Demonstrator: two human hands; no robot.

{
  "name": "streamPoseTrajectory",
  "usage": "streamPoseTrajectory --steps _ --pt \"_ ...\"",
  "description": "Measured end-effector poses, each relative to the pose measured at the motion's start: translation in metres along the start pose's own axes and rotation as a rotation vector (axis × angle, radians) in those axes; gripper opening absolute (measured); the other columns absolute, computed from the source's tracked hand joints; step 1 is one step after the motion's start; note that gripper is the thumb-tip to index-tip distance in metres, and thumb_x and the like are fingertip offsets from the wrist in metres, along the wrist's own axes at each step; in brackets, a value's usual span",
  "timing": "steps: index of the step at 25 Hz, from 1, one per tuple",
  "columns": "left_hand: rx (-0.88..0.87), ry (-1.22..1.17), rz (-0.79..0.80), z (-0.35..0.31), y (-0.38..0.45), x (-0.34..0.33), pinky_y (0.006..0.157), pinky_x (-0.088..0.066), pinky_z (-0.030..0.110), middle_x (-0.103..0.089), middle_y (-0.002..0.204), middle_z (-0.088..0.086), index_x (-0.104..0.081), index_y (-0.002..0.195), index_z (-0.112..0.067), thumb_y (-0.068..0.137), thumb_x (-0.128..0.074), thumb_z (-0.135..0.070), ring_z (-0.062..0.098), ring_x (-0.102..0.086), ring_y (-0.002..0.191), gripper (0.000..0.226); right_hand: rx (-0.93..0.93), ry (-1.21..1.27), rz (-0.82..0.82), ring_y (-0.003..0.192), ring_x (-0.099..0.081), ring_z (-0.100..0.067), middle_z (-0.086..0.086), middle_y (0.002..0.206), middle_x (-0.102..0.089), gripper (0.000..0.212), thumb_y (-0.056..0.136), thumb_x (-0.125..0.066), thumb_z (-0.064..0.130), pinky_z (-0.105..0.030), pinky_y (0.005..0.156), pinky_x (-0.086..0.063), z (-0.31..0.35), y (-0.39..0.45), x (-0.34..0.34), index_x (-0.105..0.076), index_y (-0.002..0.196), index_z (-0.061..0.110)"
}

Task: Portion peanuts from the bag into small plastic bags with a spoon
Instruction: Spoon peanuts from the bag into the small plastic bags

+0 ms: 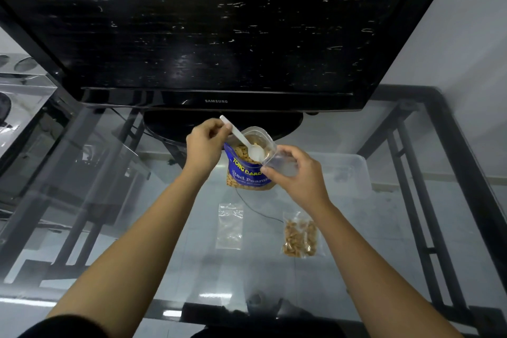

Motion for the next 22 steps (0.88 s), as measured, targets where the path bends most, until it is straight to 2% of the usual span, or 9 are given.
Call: streamPoseTrajectory --steps 3,5,6,7,9,12,16,19,22 --pt "-0.479 0.232 -0.042 -0.042 -0.003 0.006 0.058 -0.039 0.008 -0.056 0.076 -0.002 -0.063 0.087 -0.01 0.09 -0.056 -0.017 0.004 -0.049 0.065 0.01 -0.02 0.013 0.023 0.1 -0.057 -0.005 0.013 0.102 -0.061 0.046 0.069 -0.078 0.036 -0.011 0.078 -0.042 -0.003 0.003 0.001 -0.06 0.11 0.023" --pt "-0.718 0.403 0.14 -0.047 -0.007 -0.005 0.062 -0.04 0.012 -0.057 0.08 0.004 -0.062 0.09 -0.006 0.089 -0.056 -0.019 0.009 -0.05 0.069 0.015 -0.011 0.014 0.029 0.101 -0.058 -0.005 0.014 0.101 -0.061 0.044 0.069 -0.078 0.036 -0.019 0.084 -0.047 -0.004 0.003 0.002 -0.06 0.108 0.026" --pt "-0.764 0.476 0.255 -0.04 -0.009 -0.014 0.061 -0.045 0.017 -0.058 0.079 0.006 -0.062 0.091 -0.005 0.09 -0.055 -0.021 0.011 -0.05 0.069 0.018 -0.009 0.011 0.034 0.101 -0.059 -0.006 0.015 0.101 -0.061 0.043 0.069 -0.078 0.037 -0.023 0.086 -0.048 -0.005 0.003 0.003 -0.06 0.107 0.027" --pt "-0.758 0.515 0.335 -0.031 -0.011 -0.02 0.059 -0.05 0.025 -0.059 0.077 0.007 -0.061 0.091 -0.005 0.09 -0.055 -0.021 0.012 -0.052 0.067 0.017 -0.008 0.006 0.041 0.101 -0.059 -0.006 0.015 0.101 -0.061 0.043 0.069 -0.078 0.037 -0.025 0.087 -0.049 -0.006 0.003 0.003 -0.06 0.106 0.026" --pt "-0.606 0.473 0.312 -0.018 -0.007 -0.022 0.059 -0.053 0.033 -0.061 0.076 0.006 -0.061 0.097 -0.005 0.09 -0.056 -0.016 0.013 -0.055 0.064 0.014 -0.007 -0.002 0.06 0.102 -0.059 -0.006 0.014 0.102 -0.062 0.044 0.069 -0.078 0.038 -0.024 0.086 -0.049 -0.007 0.004 0.004 -0.06 0.107 0.024" --pt "-0.369 0.358 0.11 -0.012 0.006 -0.01 0.058 -0.047 0.016 -0.06 0.076 -0.001 -0.063 0.106 -0.006 0.091 -0.053 -0.014 0.003 -0.054 0.062 0.019 -0.012 -0.012 0.09 0.102 -0.058 -0.002 0.014 0.103 -0.063 0.047 0.068 -0.078 0.04 -0.011 0.083 -0.043 -0.007 0.006 0.005 -0.06 0.11 0.025" --pt "-0.144 0.275 0.074 0.0 0.015 -0.007 0.055 -0.043 0.006 -0.065 0.076 0.005 -0.064 0.096 -0.004 0.095 -0.049 -0.018 0.003 -0.057 0.062 0.02 -0.037 -0.01 0.11 0.102 -0.056 0.0 0.013 0.108 -0.063 0.052 0.069 -0.078 0.04 0.0 0.076 -0.038 -0.009 0.006 0.006 -0.058 0.115 0.024" --pt "-0.027 0.193 0.031 0.012 0.014 -0.003 0.062 -0.047 0.014 -0.065 0.076 0.005 -0.064 0.096 -0.006 0.095 -0.049 -0.018 0.013 -0.063 0.069 0.02 -0.039 -0.013 0.126 0.103 -0.055 -0.001 0.01 0.112 -0.063 0.055 0.069 -0.077 0.041 0.003 0.073 -0.039 -0.008 0.005 0.005 -0.057 0.117 0.023" --pt "0.033 0.128 0.016 0.016 0.011 -0.004 0.067 -0.051 0.024 -0.065 0.072 0.005 -0.064 0.096 -0.005 0.094 -0.05 -0.019 0.014 -0.063 0.069 0.021 -0.042 -0.012 0.136 0.103 -0.054 0.0 0.01 0.114 -0.062 0.054 0.07 -0.076 0.041 0.001 0.074 -0.038 -0.007 0.004 0.005 -0.056 0.117 0.023"
Point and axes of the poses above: each hand's wrist, its own y-axis towards the middle knuckle, its own x-axis out of the back of the hand, z = x × y, the point moved 6 cm from there along y, towards the middle knuckle
